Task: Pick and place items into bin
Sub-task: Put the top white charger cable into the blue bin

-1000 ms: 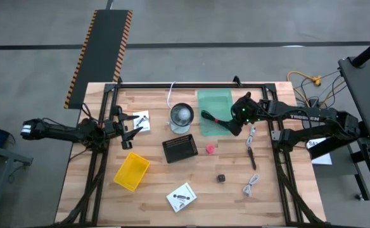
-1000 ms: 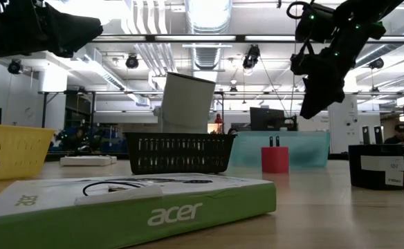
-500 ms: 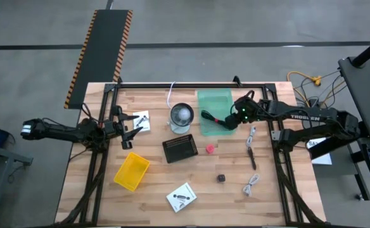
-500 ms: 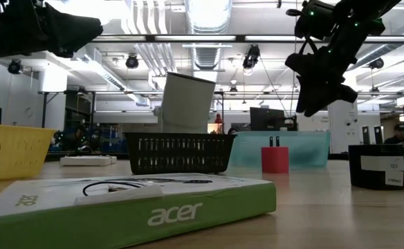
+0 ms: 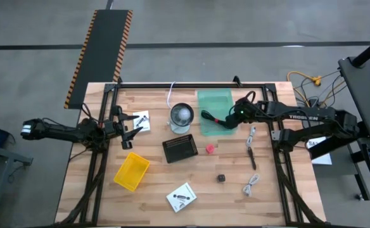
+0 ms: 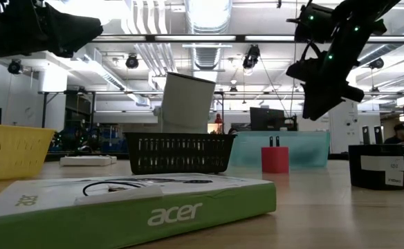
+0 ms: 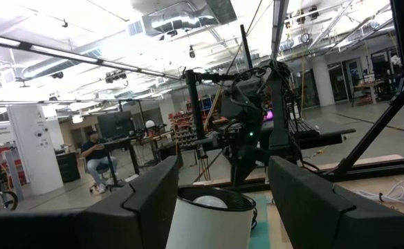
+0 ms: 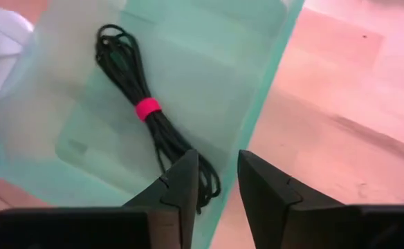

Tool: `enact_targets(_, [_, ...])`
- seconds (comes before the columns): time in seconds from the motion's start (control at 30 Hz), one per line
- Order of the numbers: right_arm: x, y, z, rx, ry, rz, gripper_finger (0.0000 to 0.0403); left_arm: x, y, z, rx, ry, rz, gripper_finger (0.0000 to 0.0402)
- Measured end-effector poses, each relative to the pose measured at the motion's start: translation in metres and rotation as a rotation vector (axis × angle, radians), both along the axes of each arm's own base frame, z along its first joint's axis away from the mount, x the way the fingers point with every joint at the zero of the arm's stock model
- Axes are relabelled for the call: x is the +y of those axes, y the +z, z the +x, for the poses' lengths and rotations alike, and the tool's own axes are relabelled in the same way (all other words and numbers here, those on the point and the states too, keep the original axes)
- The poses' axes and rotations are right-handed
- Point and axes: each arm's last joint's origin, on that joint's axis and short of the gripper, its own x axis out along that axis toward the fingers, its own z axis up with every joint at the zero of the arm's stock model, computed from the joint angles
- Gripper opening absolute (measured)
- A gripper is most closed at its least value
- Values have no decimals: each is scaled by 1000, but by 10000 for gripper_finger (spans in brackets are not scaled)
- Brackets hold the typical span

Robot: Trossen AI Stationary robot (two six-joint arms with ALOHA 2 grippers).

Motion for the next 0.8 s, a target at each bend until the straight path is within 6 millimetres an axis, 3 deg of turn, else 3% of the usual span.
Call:
enact_targets(0.4, [16, -11, -22, 208, -149, 135, 72, 0, 0, 0, 2, 0, 0, 208])
enact_targets(0.6, [24, -15, -21, 225, -131, 124, 99, 0, -1, 1, 6, 0, 0, 208])
enact_targets(0.8, [32, -31, -24, 303, -198, 229, 139, 0, -1, 1, 6, 0, 0, 208])
